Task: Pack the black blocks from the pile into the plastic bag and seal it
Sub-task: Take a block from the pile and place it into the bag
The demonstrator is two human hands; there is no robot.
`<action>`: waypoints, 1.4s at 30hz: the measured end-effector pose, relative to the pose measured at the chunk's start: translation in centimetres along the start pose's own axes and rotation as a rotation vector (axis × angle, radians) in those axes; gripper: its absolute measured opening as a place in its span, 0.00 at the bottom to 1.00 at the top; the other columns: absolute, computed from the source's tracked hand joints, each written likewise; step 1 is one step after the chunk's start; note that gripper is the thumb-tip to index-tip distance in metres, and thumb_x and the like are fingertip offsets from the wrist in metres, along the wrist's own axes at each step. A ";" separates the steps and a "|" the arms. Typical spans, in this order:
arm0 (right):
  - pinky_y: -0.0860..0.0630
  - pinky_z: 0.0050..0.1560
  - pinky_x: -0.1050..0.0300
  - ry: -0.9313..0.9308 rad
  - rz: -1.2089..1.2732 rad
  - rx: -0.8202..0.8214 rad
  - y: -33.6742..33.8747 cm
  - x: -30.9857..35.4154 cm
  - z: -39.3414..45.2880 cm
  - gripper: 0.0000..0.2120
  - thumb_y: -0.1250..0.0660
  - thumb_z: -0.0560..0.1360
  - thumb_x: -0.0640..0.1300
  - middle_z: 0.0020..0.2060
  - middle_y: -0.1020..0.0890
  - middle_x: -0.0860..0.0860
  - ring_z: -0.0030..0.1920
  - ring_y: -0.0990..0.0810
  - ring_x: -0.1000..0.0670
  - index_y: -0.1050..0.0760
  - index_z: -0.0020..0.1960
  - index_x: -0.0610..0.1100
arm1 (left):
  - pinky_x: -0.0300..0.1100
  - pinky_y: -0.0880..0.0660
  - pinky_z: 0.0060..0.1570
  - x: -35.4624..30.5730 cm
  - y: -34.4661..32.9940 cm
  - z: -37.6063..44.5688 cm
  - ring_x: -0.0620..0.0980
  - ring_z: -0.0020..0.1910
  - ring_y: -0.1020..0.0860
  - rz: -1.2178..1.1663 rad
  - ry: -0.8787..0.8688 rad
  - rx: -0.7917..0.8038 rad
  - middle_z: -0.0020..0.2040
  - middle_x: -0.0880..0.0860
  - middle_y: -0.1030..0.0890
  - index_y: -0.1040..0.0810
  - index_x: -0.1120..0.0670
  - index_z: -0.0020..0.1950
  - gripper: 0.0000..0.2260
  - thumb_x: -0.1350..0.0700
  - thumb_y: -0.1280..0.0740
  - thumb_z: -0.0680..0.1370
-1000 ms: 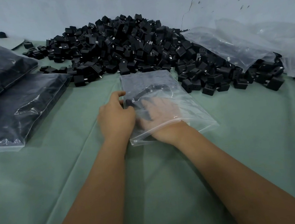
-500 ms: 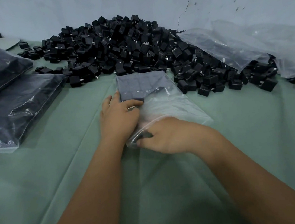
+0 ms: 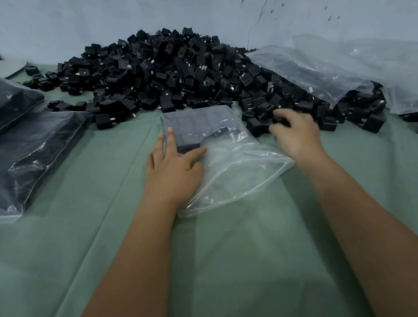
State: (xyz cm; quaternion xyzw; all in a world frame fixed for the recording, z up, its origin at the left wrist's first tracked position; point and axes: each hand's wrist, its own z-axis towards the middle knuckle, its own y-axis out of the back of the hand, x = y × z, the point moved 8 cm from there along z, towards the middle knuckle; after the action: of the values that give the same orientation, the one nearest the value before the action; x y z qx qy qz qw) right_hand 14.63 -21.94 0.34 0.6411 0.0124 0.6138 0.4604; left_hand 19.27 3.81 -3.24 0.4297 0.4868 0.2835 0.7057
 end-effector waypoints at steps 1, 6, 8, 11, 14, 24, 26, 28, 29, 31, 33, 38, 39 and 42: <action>0.40 0.70 0.52 0.001 -0.092 0.042 -0.7 -0.9 0.2 0.21 0.35 0.76 0.48 0.72 0.38 0.47 0.70 0.38 0.44 0.29 0.69 0.53 | 0.52 0.62 0.75 0.0 -0.2 0.1 0.47 0.78 0.63 0.019 0.000 0.018 0.80 0.48 0.62 0.36 0.30 0.72 0.21 0.47 0.46 0.80; 0.32 0.61 0.56 0.127 -0.219 -0.027 -1.5 -2.2 0.5 0.17 0.29 0.72 0.47 0.65 0.36 0.48 0.65 0.31 0.44 0.24 0.60 0.48 | 0.50 0.60 0.75 -0.2 0.6 -0.3 0.46 0.78 0.59 -0.034 -0.006 -0.028 0.81 0.47 0.55 0.28 0.32 0.67 0.19 0.50 0.40 0.79; 0.32 0.47 0.65 0.103 -0.112 -0.127 -0.6 -2.5 0.5 0.09 0.30 0.71 0.41 0.55 0.34 0.52 0.53 0.27 0.49 0.24 0.50 0.48 | 0.50 0.52 0.75 -1.4 2.5 -0.9 0.47 0.78 0.47 -0.217 -0.093 -0.165 0.77 0.44 0.37 0.20 0.36 0.57 0.15 0.56 0.34 0.77; 0.33 0.45 0.65 0.032 -0.059 -0.172 0.0 -3.2 0.8 0.15 0.30 0.69 0.42 0.55 0.33 0.51 0.52 0.29 0.51 0.28 0.54 0.48 | 0.39 0.31 0.63 -3.0 3.8 -2.2 0.38 0.60 0.24 -0.639 -0.229 -0.180 0.55 0.40 0.17 0.15 0.43 0.47 0.09 0.58 0.28 0.75; 0.31 0.62 0.52 -0.026 -0.192 -0.046 -1.0 -3.5 1.2 0.30 0.32 0.70 0.48 0.64 0.35 0.49 0.62 0.31 0.47 0.34 0.70 0.50 | 0.25 0.31 0.49 -4.4 2.2 -3.0 0.36 0.51 0.21 -0.635 -0.257 0.045 0.48 0.38 0.16 0.17 0.41 0.52 0.09 0.45 0.26 0.73; 0.29 0.44 0.59 0.006 0.150 -0.221 0.7 -3.6 -0.7 0.15 0.29 0.66 0.41 0.49 0.23 0.52 0.50 0.23 0.49 0.29 0.49 0.50 | 0.24 0.31 0.50 -4.2 0.7 -3.1 0.34 0.52 0.22 -0.514 -0.270 0.201 0.49 0.37 0.19 0.16 0.43 0.53 0.12 0.51 0.23 0.70; 0.26 0.46 0.57 0.016 0.286 -0.263 1.6 -3.5 -1.8 0.16 0.30 0.67 0.40 0.48 0.24 0.51 0.50 0.23 0.49 0.29 0.50 0.53 | 0.25 0.30 0.49 -4.3 0.7 -3.1 0.35 0.50 0.21 -0.531 -0.265 0.193 0.48 0.38 0.18 0.15 0.47 0.51 0.08 0.54 0.24 0.72; 0.27 0.54 0.56 0.057 0.336 -0.284 2.3 -2.9 -2.9 0.17 0.31 0.68 0.40 0.47 0.26 0.54 0.54 0.25 0.49 0.26 0.52 0.57 | 0.27 0.29 0.49 -4.4 0.6 -2.9 0.38 0.49 0.20 -0.547 -0.257 0.198 0.47 0.41 0.17 0.15 0.49 0.50 0.06 0.56 0.26 0.74; 0.29 0.56 0.57 0.097 0.308 -0.297 2.6 -2.2 -3.4 0.16 0.32 0.69 0.40 0.46 0.27 0.57 0.55 0.27 0.50 0.24 0.52 0.58 | 0.28 0.28 0.49 -4.5 0.6 -2.9 0.40 0.48 0.20 -0.558 -0.253 0.202 0.47 0.43 0.17 0.15 0.50 0.49 0.05 0.57 0.26 0.74; 0.31 0.57 0.59 0.214 0.224 -0.353 3.2 0.0 -4.7 0.13 0.31 0.69 0.39 0.46 0.30 0.56 0.55 0.28 0.49 0.22 0.50 0.53 | 0.29 0.28 0.46 -4.5 0.6 -2.9 0.42 0.46 0.19 -0.596 -0.243 0.223 0.48 0.47 0.17 0.15 0.52 0.48 0.05 0.60 0.28 0.76; 0.31 0.54 0.65 0.355 0.181 -0.429 3.7 2.7 -6.6 0.12 0.28 0.69 0.39 0.49 0.31 0.53 0.52 0.26 0.50 0.22 0.51 0.48 | 0.30 0.27 0.46 -4.5 0.5 -3.0 0.41 0.46 0.20 -0.621 -0.228 0.243 0.49 0.49 0.17 0.15 0.53 0.49 0.06 0.61 0.31 0.77; 0.31 0.49 0.74 0.788 0.150 -0.355 1.4 8.5 -12.3 0.21 0.27 0.70 0.38 0.53 0.30 0.46 0.48 0.29 0.57 0.28 0.61 0.44 | 0.41 0.28 0.57 -5.2 0.4 -3.0 0.43 0.52 0.21 -0.431 -0.296 0.218 0.50 0.44 0.18 0.13 0.51 0.46 0.05 0.55 0.29 0.77; 0.31 0.50 0.75 0.837 0.140 -0.290 0.4 9.1 -13.1 0.23 0.27 0.69 0.36 0.54 0.31 0.46 0.48 0.30 0.58 0.27 0.63 0.44 | 0.43 0.26 0.55 -5.3 0.4 -3.1 0.44 0.49 0.21 -0.454 -0.291 0.221 0.47 0.46 0.18 0.14 0.51 0.43 0.04 0.54 0.29 0.75; 0.23 0.51 0.63 0.931 0.124 -0.171 -1.9 10.4 -14.5 0.21 0.27 0.66 0.31 0.53 0.28 0.41 0.50 0.27 0.54 0.22 0.59 0.38 | 0.49 0.23 0.44 -4.7 0.8 -2.9 0.47 0.38 0.22 -0.544 -0.205 0.175 0.39 0.56 0.18 0.19 0.57 0.38 0.09 0.52 0.34 0.67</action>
State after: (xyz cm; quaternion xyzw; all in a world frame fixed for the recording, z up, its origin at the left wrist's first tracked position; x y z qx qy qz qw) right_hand 6.66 -6.48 4.65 0.2575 0.1284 0.8610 0.4194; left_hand 14.84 1.31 -0.88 0.3692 0.5330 -0.0037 0.7613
